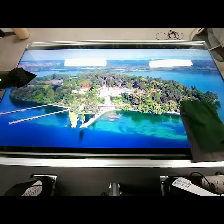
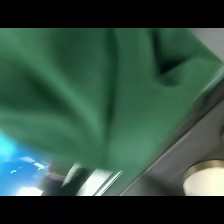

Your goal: Fold the shirts.

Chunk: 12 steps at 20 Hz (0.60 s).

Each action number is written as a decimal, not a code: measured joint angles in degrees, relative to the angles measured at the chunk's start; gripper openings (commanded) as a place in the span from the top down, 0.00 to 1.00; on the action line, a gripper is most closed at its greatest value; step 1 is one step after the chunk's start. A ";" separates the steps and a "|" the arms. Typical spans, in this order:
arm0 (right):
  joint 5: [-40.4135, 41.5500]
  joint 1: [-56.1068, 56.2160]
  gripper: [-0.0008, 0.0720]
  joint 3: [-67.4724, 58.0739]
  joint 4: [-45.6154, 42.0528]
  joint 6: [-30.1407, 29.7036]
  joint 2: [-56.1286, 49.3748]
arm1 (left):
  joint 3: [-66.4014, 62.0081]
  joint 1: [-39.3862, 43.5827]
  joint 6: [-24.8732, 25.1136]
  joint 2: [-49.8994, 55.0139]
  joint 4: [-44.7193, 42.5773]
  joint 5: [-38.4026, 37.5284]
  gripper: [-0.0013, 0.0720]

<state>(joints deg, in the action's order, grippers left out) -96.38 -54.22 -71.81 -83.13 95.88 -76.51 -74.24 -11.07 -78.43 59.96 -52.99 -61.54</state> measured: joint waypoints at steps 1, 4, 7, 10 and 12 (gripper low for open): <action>1.99 -0.04 0.05 1.49 -0.74 -0.96 0.28 | 0.00 0.20 0.00 0.00 0.00 0.00 0.94; 5.75 0.20 0.07 -0.92 -1.51 -4.09 0.66 | -0.07 1.25 0.00 0.07 -0.39 0.50 0.95; 10.60 5.49 0.07 -9.20 3.23 -7.98 0.83 | -2.60 5.88 -2.05 2.99 -8.98 3.06 0.94; 16.74 19.85 0.07 -14.73 4.72 -9.46 0.81 | -8.26 13.81 -8.66 11.52 -26.36 -2.03 0.04; 17.75 31.67 0.07 -16.24 3.08 -8.13 -0.74 | -10.12 18.18 -11.82 16.72 -33.31 -8.66 0.02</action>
<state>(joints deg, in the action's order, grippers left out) -78.63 -22.55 -88.05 -80.05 87.74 -77.25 -84.36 7.11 -90.26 76.69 -86.30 -70.19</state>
